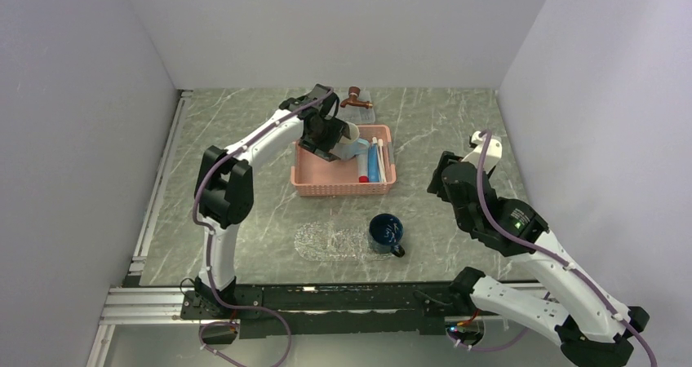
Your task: Prepare toiletry sets of a toothbrush and toothpaste on the tray
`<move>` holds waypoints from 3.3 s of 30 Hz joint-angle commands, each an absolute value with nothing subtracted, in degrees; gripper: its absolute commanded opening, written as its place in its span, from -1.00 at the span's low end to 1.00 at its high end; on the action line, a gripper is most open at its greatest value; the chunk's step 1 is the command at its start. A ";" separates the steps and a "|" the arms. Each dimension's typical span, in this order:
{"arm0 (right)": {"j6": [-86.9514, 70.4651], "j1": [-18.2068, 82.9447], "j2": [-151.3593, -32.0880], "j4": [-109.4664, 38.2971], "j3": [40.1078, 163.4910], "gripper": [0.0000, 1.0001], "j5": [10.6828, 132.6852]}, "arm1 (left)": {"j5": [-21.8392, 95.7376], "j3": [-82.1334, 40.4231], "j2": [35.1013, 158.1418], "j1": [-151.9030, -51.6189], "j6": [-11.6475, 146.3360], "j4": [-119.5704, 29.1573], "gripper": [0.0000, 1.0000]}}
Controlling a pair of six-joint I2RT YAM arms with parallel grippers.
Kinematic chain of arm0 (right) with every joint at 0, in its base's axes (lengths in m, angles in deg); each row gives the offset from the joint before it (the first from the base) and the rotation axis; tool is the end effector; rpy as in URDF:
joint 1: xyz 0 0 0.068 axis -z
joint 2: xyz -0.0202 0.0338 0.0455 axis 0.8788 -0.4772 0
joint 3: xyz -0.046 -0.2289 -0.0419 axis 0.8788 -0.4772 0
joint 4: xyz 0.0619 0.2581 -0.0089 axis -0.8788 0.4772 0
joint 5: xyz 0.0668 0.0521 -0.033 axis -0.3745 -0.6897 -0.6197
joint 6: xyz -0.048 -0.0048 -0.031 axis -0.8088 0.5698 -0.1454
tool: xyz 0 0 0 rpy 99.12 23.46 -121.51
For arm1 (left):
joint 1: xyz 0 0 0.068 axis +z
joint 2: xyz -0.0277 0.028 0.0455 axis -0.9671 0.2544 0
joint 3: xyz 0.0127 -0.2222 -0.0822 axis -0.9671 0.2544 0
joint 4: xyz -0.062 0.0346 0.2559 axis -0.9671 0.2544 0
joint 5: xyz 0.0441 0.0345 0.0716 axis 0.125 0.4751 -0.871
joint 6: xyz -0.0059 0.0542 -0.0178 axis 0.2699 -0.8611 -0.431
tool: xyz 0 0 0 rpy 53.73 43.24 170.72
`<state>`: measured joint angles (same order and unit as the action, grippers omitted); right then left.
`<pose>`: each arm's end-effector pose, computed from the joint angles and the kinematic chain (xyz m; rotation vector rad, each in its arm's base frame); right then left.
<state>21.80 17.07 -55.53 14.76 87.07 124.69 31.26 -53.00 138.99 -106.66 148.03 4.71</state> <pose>0.1391 0.0959 0.3415 0.2937 1.9631 0.0435 0.3723 -0.2294 0.2142 -1.4379 2.4799 -0.6774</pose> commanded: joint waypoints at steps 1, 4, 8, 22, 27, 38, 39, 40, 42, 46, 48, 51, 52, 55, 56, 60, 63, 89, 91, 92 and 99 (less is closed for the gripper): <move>20.90 17.20 -54.14 16.37 88.28 0.24 126.02 | 31.22 -55.34 140.75 -106.30 158.22 8.02 0.36; 20.71 17.22 -53.46 16.89 88.24 0.24 126.46 | 31.49 -55.19 141.24 -106.27 158.29 7.27 0.28; 20.76 17.24 -52.57 17.00 87.48 0.24 126.79 | 31.92 -55.97 142.16 -106.13 158.07 6.70 0.17; 21.80 17.23 -51.69 18.24 86.98 0.23 126.70 | 32.73 -54.43 141.87 -105.63 156.22 4.80 -0.45; 22.27 17.22 -51.69 18.71 87.36 0.23 126.46 | 33.68 -52.23 140.39 -105.17 155.16 3.60 -0.68; 22.84 17.20 -52.10 18.69 87.80 0.23 125.55 | 32.36 -52.59 136.73 -103.15 143.98 4.38 -1.00; 22.93 17.21 -52.20 18.71 87.87 0.23 125.54 | 32.04 -53.09 136.32 -102.94 142.48 5.15 -1.00; 22.99 17.20 -52.26 18.72 87.88 0.23 125.51 | 31.95 -53.35 135.74 -102.72 140.94 5.23 -1.00; 23.13 17.20 -52.38 18.62 87.78 0.23 125.41 | 32.63 -52.87 134.52 -102.11 137.74 4.19 -1.00; 22.87 17.20 -52.62 17.94 87.21 0.23 125.06 | 35.90 -50.37 131.43 -100.68 130.82 -0.48 -1.00; 22.27 17.21 -52.81 17.58 87.15 0.23 124.41 | 36.34 -50.96 130.44 -100.06 127.37 -0.15 -1.00; 21.16 17.24 -53.16 17.23 87.13 0.23 123.31 | 35.80 -53.15 129.18 -99.10 122.66 3.12 -1.00; 20.38 17.24 -53.38 17.03 87.16 0.23 122.68 | 36.25 -53.22 128.48 -98.74 120.86 2.83 -1.00; 18.88 17.21 -53.77 16.71 87.56 0.24 121.20 | 38.48 -53.81 126.66 -97.41 115.50 2.94 -1.00; 18.39 17.22 -53.93 16.58 87.60 0.24 120.78 | 40.00 -54.21 126.46 -97.07 113.67 3.20 -1.00; 16.67 17.23 -53.73 15.29 87.26 0.24 120.02 | 49.61 -54.64 125.56 -95.27 106.37 1.73 -1.00; 15.66 17.22 -53.63 13.91 87.14 0.24 119.11 | 52.79 -54.59 123.58 -95.10 100.58 2.13 -1.00; 6.99 17.20 -58.19 5.89 85.14 0.23 108.78 | 42.37 -48.87 101.17 -95.34 72.63 28.93 -1.00; 6.24 17.27 -58.94 6.13 85.14 0.23 108.23 | 42.93 -46.63 99.48 -95.51 71.44 29.84 -1.00; 5.94 17.27 -59.20 6.30 85.14 0.23 107.69 | 42.94 -45.65 98.70 -95.51 71.13 30.32 -1.00; 7.08 17.25 -60.14 7.76 84.57 0.23 105.25 | 44.95 -36.89 93.66 -95.83 68.28 31.81 -1.00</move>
